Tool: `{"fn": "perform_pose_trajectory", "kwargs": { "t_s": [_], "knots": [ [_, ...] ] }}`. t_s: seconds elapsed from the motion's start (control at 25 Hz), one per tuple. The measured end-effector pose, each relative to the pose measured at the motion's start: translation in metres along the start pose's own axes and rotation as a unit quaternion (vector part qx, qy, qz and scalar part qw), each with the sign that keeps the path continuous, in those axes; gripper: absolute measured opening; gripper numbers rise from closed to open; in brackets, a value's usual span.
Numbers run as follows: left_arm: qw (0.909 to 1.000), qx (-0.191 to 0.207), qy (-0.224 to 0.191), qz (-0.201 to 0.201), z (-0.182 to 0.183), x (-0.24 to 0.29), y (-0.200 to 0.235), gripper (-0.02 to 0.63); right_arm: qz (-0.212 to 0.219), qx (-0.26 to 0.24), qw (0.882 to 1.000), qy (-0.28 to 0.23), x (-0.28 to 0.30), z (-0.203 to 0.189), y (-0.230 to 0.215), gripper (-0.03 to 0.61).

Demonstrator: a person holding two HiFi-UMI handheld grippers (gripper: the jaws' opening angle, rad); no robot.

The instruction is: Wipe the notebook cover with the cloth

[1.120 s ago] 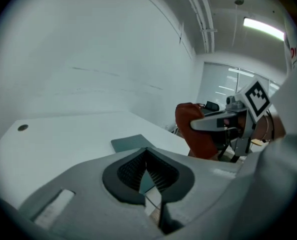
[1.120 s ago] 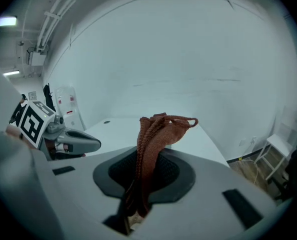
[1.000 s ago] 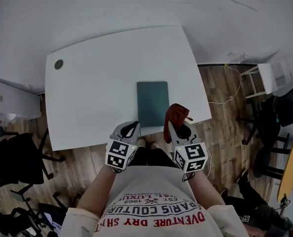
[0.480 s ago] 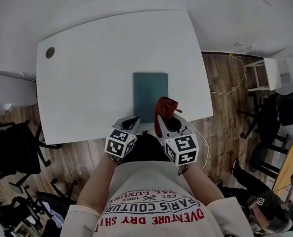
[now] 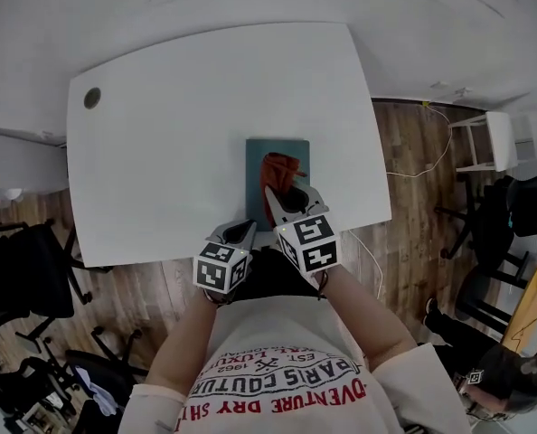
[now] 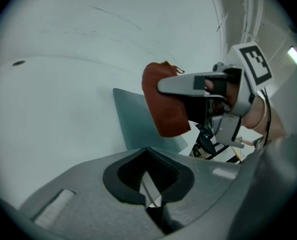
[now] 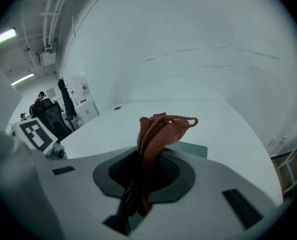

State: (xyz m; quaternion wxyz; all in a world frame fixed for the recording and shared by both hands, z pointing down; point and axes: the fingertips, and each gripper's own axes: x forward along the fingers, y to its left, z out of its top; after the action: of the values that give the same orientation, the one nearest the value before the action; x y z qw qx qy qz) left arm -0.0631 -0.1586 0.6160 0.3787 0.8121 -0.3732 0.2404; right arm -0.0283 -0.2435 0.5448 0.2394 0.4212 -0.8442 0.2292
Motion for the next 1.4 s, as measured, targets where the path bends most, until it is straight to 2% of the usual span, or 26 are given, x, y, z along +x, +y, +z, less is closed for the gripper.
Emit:
{"fn": "perform_pose_trajectory", "kwargs": {
  "t_s": [0.16, 0.32, 0.56, 0.68, 0.8, 0.96, 1.2, 1.4],
  "knots": [
    [0.9995, -0.031, -0.011, -0.001, -0.001, -0.003, 0.000, 0.009, 0.012, 0.012, 1.000, 0.009, 0.036, 0.016, -0.001, 0.075],
    [0.9996, -0.027, -0.007, 0.002, 0.002, -0.002, 0.003, 0.009, 0.012, 0.020, 0.999, 0.023, 0.068, 0.024, -0.004, 0.075],
    [0.9997, -0.020, -0.010, 0.012, 0.000, -0.002, 0.003, 0.009, 0.034, 0.015, 0.997, 0.066, 0.101, 0.002, -0.003, 0.075],
    [0.9992, -0.033, -0.011, 0.018, 0.000, -0.003, 0.005, 0.009, 0.046, 0.005, 0.996, 0.076, 0.102, 0.001, -0.005, 0.075],
    [0.9987, -0.036, -0.002, 0.036, 0.002, -0.001, 0.007, 0.009, 0.034, 0.006, 0.996, 0.083, 0.101, 0.002, -0.015, 0.077],
    [0.9983, -0.024, 0.017, 0.050, 0.001, 0.001, 0.004, 0.009, 0.021, 0.049, 0.995, 0.089, 0.094, -0.002, -0.033, 0.078],
    [0.9971, -0.067, 0.026, 0.026, -0.002, 0.001, 0.005, 0.009, -0.001, 0.060, 0.994, 0.088, 0.076, -0.010, -0.063, 0.081],
    [0.9960, -0.084, 0.029, 0.011, -0.001, 0.001, 0.007, 0.009, -0.025, 0.040, 0.995, 0.093, 0.058, -0.017, -0.087, 0.083]
  ]
}}
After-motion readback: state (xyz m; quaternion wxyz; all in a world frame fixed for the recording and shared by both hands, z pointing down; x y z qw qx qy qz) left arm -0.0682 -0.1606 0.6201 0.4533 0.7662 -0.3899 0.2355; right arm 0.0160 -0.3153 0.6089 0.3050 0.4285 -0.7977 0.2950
